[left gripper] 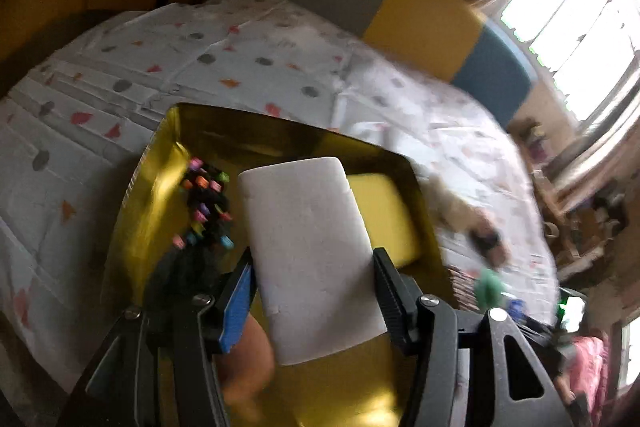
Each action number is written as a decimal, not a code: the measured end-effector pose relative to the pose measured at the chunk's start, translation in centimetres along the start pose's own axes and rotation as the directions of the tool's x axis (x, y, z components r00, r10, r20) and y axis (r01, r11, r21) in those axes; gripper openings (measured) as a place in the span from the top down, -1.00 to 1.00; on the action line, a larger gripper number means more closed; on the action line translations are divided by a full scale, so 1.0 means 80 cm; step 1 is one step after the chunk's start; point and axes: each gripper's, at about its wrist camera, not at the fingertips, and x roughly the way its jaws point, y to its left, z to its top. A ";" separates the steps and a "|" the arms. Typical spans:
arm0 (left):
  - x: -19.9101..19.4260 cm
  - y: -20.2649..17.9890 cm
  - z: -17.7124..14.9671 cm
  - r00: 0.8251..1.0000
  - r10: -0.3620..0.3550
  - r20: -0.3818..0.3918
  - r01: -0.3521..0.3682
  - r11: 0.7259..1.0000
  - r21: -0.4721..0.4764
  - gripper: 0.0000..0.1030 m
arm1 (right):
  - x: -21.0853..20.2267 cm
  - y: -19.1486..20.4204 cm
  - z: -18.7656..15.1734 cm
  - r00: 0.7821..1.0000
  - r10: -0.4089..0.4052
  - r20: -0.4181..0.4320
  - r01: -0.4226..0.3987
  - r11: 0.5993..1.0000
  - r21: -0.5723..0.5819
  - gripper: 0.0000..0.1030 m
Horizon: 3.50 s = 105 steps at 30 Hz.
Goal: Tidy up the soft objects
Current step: 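Lower the white sponge into the gold tray and open the left tool, then carry the Tempo tissue pack into the gold tray and open the right tool, then reach the left tool to the pink scrunchie and grasp it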
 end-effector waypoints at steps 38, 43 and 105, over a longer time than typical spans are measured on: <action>-0.097 -0.008 -0.077 0.973 0.170 0.157 -0.190 0.974 0.123 -0.62 | -0.007 0.007 0.001 1.000 -0.017 0.015 0.017 0.999 -0.027 -0.44; -0.107 -0.010 -0.091 0.971 0.165 0.172 -0.189 0.973 0.131 -0.62 | -0.010 0.006 0.001 1.000 -0.018 0.022 0.018 1.000 -0.023 -0.44; -0.099 -0.009 -0.112 0.991 0.048 0.128 -0.070 0.982 0.173 -0.62 | -0.164 0.093 0.024 0.914 0.279 0.296 -0.268 0.960 -0.076 -0.89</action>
